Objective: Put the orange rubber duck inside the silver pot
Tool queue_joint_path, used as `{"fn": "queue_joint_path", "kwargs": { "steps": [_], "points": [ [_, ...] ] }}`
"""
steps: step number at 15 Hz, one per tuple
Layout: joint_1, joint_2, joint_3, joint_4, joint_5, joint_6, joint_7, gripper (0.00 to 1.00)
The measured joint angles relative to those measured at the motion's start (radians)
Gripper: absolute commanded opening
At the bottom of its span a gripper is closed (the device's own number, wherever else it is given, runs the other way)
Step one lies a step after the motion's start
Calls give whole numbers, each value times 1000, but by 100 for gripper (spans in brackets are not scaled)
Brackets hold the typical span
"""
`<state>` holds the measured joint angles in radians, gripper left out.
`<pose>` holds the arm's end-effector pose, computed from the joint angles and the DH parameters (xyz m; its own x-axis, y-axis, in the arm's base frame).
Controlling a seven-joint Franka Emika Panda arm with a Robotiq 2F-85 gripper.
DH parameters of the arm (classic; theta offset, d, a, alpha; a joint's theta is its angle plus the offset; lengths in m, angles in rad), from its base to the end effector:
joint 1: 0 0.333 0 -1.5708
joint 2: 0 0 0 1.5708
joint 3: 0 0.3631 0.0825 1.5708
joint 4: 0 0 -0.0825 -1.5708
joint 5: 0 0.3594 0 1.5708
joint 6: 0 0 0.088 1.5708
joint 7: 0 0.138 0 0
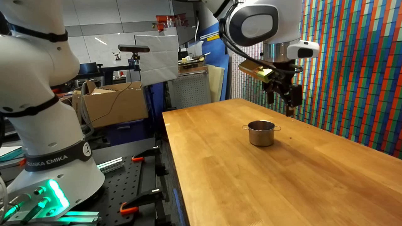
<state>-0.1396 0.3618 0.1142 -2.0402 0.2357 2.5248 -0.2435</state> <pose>0.6131 -0.0172 0.3089 0.9892 0.0113 0.1461 0.0359 -0.9854 -0.1666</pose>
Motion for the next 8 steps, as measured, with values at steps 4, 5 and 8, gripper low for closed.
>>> {"fn": "queue_joint_path", "kwargs": {
  "steps": [4, 5, 8],
  "points": [
    [-8, -80, -36, 3, -1, -224, -51, 100],
    [-8, -104, -49, 2, -4, -279, -67, 100],
    [-8, -175, -81, -1, -23, -416, -103, 100]
  ]
}}
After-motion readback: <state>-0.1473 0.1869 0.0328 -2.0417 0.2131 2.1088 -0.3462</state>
